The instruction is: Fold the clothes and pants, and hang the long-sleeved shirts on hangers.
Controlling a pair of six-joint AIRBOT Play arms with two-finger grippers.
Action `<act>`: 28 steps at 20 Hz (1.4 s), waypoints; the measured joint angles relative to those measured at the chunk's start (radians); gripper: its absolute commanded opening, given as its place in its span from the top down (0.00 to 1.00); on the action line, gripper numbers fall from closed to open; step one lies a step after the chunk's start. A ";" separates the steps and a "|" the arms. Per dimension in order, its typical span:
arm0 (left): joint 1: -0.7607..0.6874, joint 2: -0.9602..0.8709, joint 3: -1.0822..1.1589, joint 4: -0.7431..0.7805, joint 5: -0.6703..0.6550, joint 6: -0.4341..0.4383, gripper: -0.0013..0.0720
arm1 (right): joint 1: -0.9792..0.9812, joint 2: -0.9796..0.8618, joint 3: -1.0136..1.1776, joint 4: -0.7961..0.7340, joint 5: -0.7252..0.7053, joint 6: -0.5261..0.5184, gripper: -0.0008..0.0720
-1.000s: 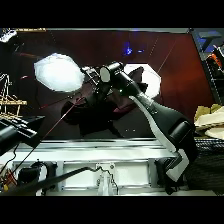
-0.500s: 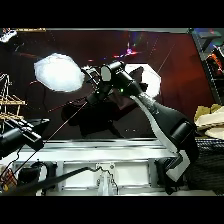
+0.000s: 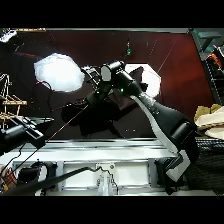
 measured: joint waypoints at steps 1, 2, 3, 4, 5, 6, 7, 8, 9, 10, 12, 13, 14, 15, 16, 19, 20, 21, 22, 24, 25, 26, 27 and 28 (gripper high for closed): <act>-0.007 -0.021 0.000 -0.018 0.000 0.005 0.97 | 0.000 0.003 0.000 0.001 -0.002 0.000 0.94; -0.014 -0.041 0.000 -0.039 0.000 0.011 0.97 | 0.000 0.005 0.000 0.001 -0.002 -0.002 0.94; -0.021 -0.056 0.000 -0.057 0.000 0.014 0.97 | 0.000 0.007 0.000 -0.001 -0.002 -0.005 0.94; -0.027 -0.067 0.000 -0.074 0.000 0.018 0.97 | 0.000 0.008 0.000 -0.003 -0.001 -0.009 0.94; -0.031 -0.073 0.000 -0.085 -0.002 0.021 0.97 | 0.000 0.009 0.000 -0.006 -0.002 -0.012 0.94; -0.034 -0.077 0.000 -0.093 -0.005 0.021 0.97 | 0.000 0.009 0.000 -0.010 -0.002 -0.014 0.94; -0.036 -0.079 0.000 -0.100 -0.008 0.026 0.97 | 0.000 0.010 0.000 -0.014 -0.003 -0.015 0.94; -0.038 -0.082 0.000 -0.106 -0.008 0.035 0.97 | 0.000 0.010 0.000 -0.017 -0.005 -0.016 0.94; -0.039 -0.089 0.000 -0.109 -0.007 0.050 0.97 | 0.000 0.011 0.000 -0.017 -0.004 -0.019 0.94; -0.040 -0.100 0.000 -0.113 0.001 0.070 0.97 | 0.000 0.013 0.000 -0.014 -0.001 -0.019 0.94; -0.041 -0.135 0.000 -0.122 0.034 0.131 0.97 | 0.000 0.024 0.000 -0.008 0.013 -0.022 0.94; -0.041 -0.163 0.000 -0.142 0.056 0.172 0.97 | 0.000 0.034 0.000 -0.005 0.019 -0.023 0.94; -0.041 -0.201 0.000 -0.181 0.076 0.226 0.97 | 0.000 0.047 0.000 -0.003 0.025 -0.030 0.94; -0.041 -0.244 0.000 -0.235 0.088 0.280 0.97 | 0.000 0.063 0.000 -0.002 0.027 -0.035 0.94; -0.041 -0.297 0.000 -0.304 0.088 0.341 0.97 | -0.001 0.078 0.000 -0.003 0.028 -0.038 0.94; -0.041 -0.469 0.000 -0.495 0.068 0.497 0.97 | -0.007 0.130 0.000 -0.010 0.027 -0.045 0.94; -0.041 -0.528 0.000 -0.554 0.060 0.545 0.97 | -0.008 0.147 0.000 -0.009 0.027 -0.046 0.94; -0.041 -0.580 0.000 -0.610 0.053 0.587 0.97 | -0.010 0.163 0.000 -0.010 0.026 -0.047 0.94; -0.041 -0.634 0.000 -0.669 0.048 0.631 0.97 | -0.011 0.179 0.000 -0.011 0.026 -0.048 0.94; -0.042 -0.734 0.000 -0.789 0.025 0.718 0.97 | -0.012 0.206 0.000 -0.008 0.026 -0.048 0.94; -0.043 -0.782 0.000 -0.845 0.004 0.757 0.97 | -0.012 0.218 0.000 -0.005 0.027 -0.048 0.94; -0.045 -0.832 0.000 -0.903 -0.027 0.795 0.97 | -0.012 0.229 0.000 -0.002 0.028 -0.048 0.94; -0.048 -0.878 0.000 -0.947 -0.053 0.824 0.97 | -0.012 0.237 0.000 0.005 0.029 -0.048 0.94; -0.053 -0.927 0.000 -0.985 -0.085 0.850 0.97 | -0.011 0.243 0.000 0.014 0.029 -0.048 0.94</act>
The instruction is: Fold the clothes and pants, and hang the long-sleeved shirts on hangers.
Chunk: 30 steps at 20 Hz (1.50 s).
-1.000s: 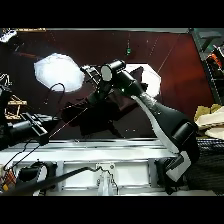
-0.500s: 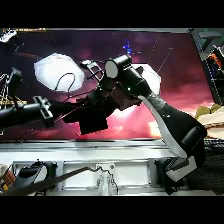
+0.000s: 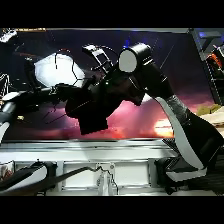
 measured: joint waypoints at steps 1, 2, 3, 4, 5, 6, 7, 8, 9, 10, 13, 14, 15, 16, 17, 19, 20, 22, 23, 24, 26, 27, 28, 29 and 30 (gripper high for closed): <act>-0.006 -0.043 0.001 -0.030 -0.021 0.019 0.97 | 0.000 0.005 0.000 0.008 0.002 0.000 0.94; -0.014 -0.089 0.003 -0.054 -0.051 0.040 0.97 | 0.000 0.008 0.000 0.013 0.003 0.000 0.94; -0.023 -0.129 0.007 -0.069 -0.076 0.056 0.97 | 0.000 0.010 0.000 0.018 0.003 0.000 0.94; -0.034 -0.171 0.014 -0.084 -0.106 0.073 0.97 | 0.000 0.012 0.000 0.026 0.004 0.000 0.94; -0.045 -0.211 0.024 -0.101 -0.134 0.091 0.97 | 0.000 0.014 0.000 0.040 0.011 0.000 0.94; -0.055 -0.244 0.036 -0.114 -0.162 0.104 0.97 | 0.000 0.015 0.000 0.058 0.021 0.000 0.94; -0.064 -0.278 0.052 -0.125 -0.193 0.119 0.97 | 0.000 0.016 0.000 0.076 0.032 0.001 0.94; -0.072 -0.307 0.069 -0.134 -0.224 0.128 0.97 | 0.000 0.016 0.000 0.095 0.049 0.001 0.94; -0.079 -0.335 0.088 -0.139 -0.260 0.136 0.97 | 0.000 0.018 0.000 0.112 0.065 0.002 0.94; -0.085 -0.355 0.103 -0.144 -0.291 0.142 0.97 | 0.000 0.019 0.000 0.127 0.083 0.003 0.94; -0.095 -0.391 0.129 -0.154 -0.348 0.157 0.97 | 0.000 0.029 0.000 0.152 0.138 0.003 0.63; -0.097 -0.396 0.133 -0.155 -0.356 0.160 0.97 | 0.000 0.038 0.000 0.158 0.156 0.002 0.52; -0.100 -0.401 0.137 -0.158 -0.367 0.163 0.97 | 0.000 0.048 0.000 0.161 0.166 0.002 0.44; -0.103 -0.403 0.138 -0.161 -0.372 0.165 0.97 | 0.000 0.063 0.000 0.161 0.173 -0.003 0.39; -0.109 -0.404 0.140 -0.161 -0.377 0.166 0.97 | 0.000 0.080 0.001 0.159 0.176 -0.009 0.40; -0.128 -0.401 0.142 -0.161 -0.384 0.166 0.97 | 0.000 0.127 0.028 0.133 0.182 -0.018 0.42; -0.139 -0.398 0.143 -0.161 -0.385 0.166 0.97 | 0.000 0.151 0.055 0.102 0.181 -0.029 0.44; -0.162 -0.389 0.143 -0.161 -0.387 0.166 0.97 | 0.000 0.204 0.122 -0.017 0.175 -0.104 0.44; -0.173 -0.384 0.143 -0.161 -0.388 0.166 0.97 | 0.000 0.233 0.143 -0.092 0.167 -0.172 0.44; -0.182 -0.381 0.143 -0.161 -0.388 0.166 0.97 | -0.005 0.265 0.154 -0.175 0.155 -0.260 0.43; -0.196 -0.375 0.143 -0.161 -0.388 0.161 0.97 | -0.041 0.316 0.142 -0.312 0.134 -0.393 0.29; -0.201 -0.373 0.143 -0.161 -0.389 0.154 0.97 | -0.071 0.335 0.116 -0.348 0.122 -0.440 0.21; -0.204 -0.371 0.143 -0.161 -0.389 0.151 0.97 | -0.105 0.347 0.084 -0.346 0.107 -0.478 0.13; -0.207 -0.370 0.143 -0.161 -0.389 0.149 0.97 | -0.144 0.357 0.041 -0.331 0.090 -0.518 0.06; -0.209 -0.369 0.143 -0.162 -0.389 0.146 0.97 | -0.177 0.362 -0.002 -0.306 0.072 -0.558 0.05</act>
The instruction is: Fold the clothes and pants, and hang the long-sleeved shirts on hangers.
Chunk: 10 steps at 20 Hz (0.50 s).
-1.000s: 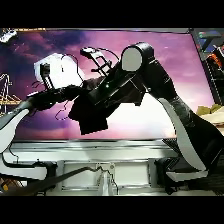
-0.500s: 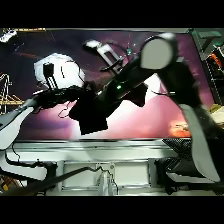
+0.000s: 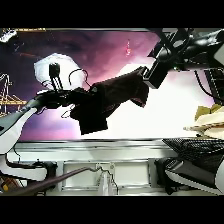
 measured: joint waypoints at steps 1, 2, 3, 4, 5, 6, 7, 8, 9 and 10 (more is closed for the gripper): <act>-0.001 0.000 0.000 0.000 0.000 -0.002 0.97 | -0.025 0.003 -0.042 0.030 -0.019 -0.037 0.03; -0.002 0.001 0.000 0.000 0.000 -0.003 0.97 | -0.043 0.004 -0.084 0.068 -0.035 -0.075 0.03; -0.003 0.001 0.000 0.000 -0.001 -0.003 0.97 | -0.055 0.002 -0.118 0.097 -0.058 -0.109 0.03; -0.003 0.001 0.000 0.000 -0.001 -0.004 0.97 | -0.062 -0.003 -0.143 0.116 -0.077 -0.139 0.03; -0.004 0.001 0.000 0.000 -0.001 -0.006 0.97 | -0.066 -0.012 -0.163 0.131 -0.100 -0.166 0.03; -0.004 0.001 0.000 0.000 -0.001 -0.006 0.97 | -0.066 -0.023 -0.176 0.146 -0.123 -0.186 0.03; -0.004 0.001 0.000 0.000 -0.001 -0.006 0.97 | -0.066 -0.036 -0.186 0.161 -0.145 -0.204 0.03; -0.004 0.001 0.000 0.000 -0.001 -0.006 0.97 | -0.066 -0.052 -0.193 0.175 -0.169 -0.216 0.03; -0.004 0.001 0.000 0.000 -0.001 -0.006 0.97 | -0.066 -0.072 -0.198 0.182 -0.195 -0.228 0.03; -0.004 0.001 0.000 0.000 -0.002 -0.007 0.97 | -0.066 -0.092 -0.202 0.195 -0.213 -0.237 0.03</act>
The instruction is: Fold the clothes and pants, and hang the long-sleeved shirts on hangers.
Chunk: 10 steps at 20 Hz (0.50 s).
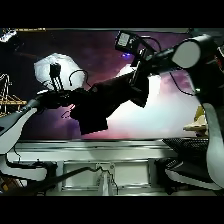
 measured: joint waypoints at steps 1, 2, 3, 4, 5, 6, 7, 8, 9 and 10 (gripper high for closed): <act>0.000 0.000 0.000 0.000 0.000 -0.001 0.97 | 0.000 -0.023 -0.003 0.017 -0.019 -0.006 0.04; 0.000 0.000 0.000 0.000 0.000 -0.005 0.97 | 0.000 -0.043 -0.005 0.035 -0.027 -0.010 0.13; 0.000 0.000 0.000 0.000 0.000 -0.008 0.97 | 0.000 -0.063 -0.006 0.053 -0.031 -0.015 0.52; 0.000 0.000 0.000 0.001 0.000 -0.011 0.97 | 0.000 -0.079 -0.007 0.066 -0.033 -0.018 0.94; 0.000 0.000 0.000 -0.002 0.003 -0.020 0.96 | 0.001 -0.090 -0.008 0.069 -0.015 -0.044 0.94; 0.002 -0.001 0.000 -0.006 0.008 -0.021 0.96 | 0.000 -0.097 -0.008 0.082 -0.003 -0.033 0.94; 0.001 0.000 0.000 -0.005 0.011 -0.022 0.90 | -0.001 -0.103 -0.008 0.084 -0.010 -0.033 0.94; 0.000 0.000 0.000 -0.003 -0.001 -0.019 0.68 | -0.001 -0.106 -0.009 0.092 -0.007 -0.028 0.94; -0.001 0.002 0.001 -0.010 -0.006 -0.014 0.49 | 0.000 -0.109 -0.010 0.107 -0.020 -0.021 0.94; 0.000 0.002 0.001 -0.009 -0.006 -0.016 0.37 | 0.000 -0.109 -0.010 0.106 -0.006 -0.021 0.94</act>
